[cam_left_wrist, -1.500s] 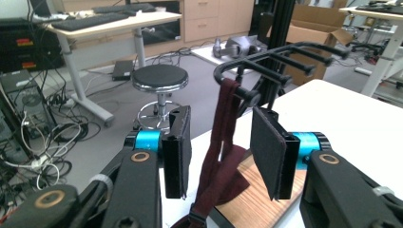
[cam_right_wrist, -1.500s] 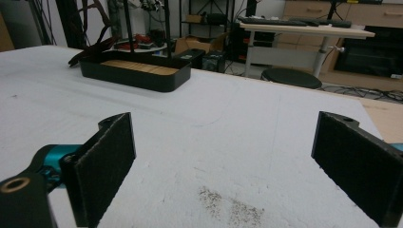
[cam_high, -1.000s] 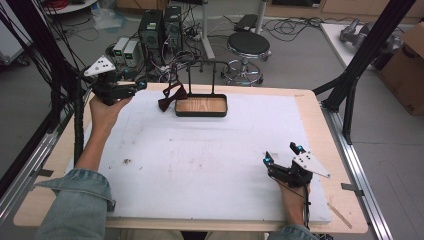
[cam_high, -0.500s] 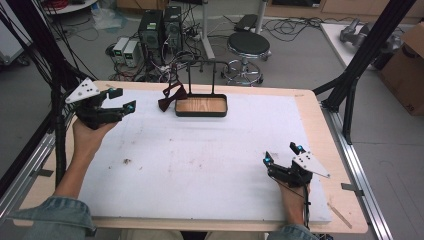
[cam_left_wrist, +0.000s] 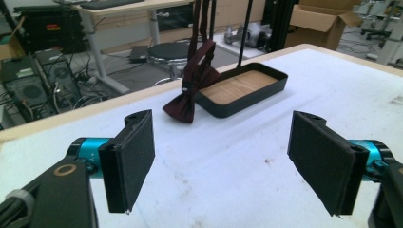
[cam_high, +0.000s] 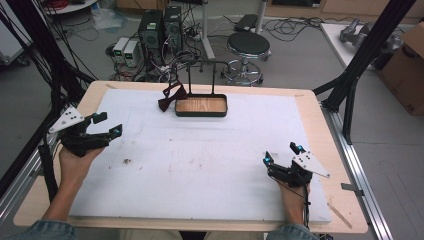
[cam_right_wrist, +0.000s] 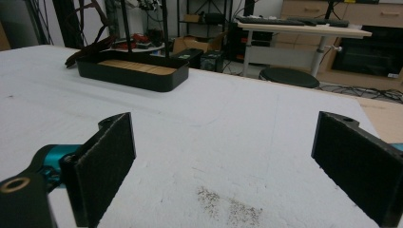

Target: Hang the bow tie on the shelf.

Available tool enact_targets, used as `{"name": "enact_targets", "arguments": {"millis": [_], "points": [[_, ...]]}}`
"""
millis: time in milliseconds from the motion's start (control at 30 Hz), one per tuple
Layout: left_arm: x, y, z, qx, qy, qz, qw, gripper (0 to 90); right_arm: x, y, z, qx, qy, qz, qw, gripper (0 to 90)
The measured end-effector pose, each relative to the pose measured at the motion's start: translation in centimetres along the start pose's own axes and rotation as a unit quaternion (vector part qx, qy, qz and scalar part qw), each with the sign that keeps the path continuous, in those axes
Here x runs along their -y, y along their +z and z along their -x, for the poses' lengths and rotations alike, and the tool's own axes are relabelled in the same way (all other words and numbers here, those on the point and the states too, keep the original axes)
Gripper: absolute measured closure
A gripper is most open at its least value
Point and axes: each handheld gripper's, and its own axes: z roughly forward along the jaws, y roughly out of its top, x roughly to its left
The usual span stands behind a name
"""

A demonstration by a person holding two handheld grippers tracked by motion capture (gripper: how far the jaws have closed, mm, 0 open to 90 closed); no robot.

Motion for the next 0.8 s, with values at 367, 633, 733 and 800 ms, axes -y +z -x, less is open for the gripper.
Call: {"name": "enact_targets", "arguments": {"millis": [367, 633, 733, 800], "points": [[2.8, -0.9, 1.3, -0.016, 0.02, -0.005, 0.9997, 23.8, 0.0, 0.0, 0.0, 0.0, -0.001, -0.001, 1.0, 6.5], [5.0, -0.4, 2.6, -0.03, 0.034, -0.04, 0.9982, 23.7, 0.0, 0.0, 0.0, 0.0, -0.001, -0.001, 1.0, 6.5], [5.9, 0.1, 2.7, -0.021, 0.02, -0.06, 0.9978, 21.1, 0.0, 0.0, 0.0, 0.0, 0.0, -0.001, 1.0, 6.5], [6.3, 0.4, 2.7, -0.02, 0.014, -0.071, 0.9972, 20.3, 0.0, 0.0, 0.0, 0.0, -0.001, -0.001, 1.0, 6.5]]}}
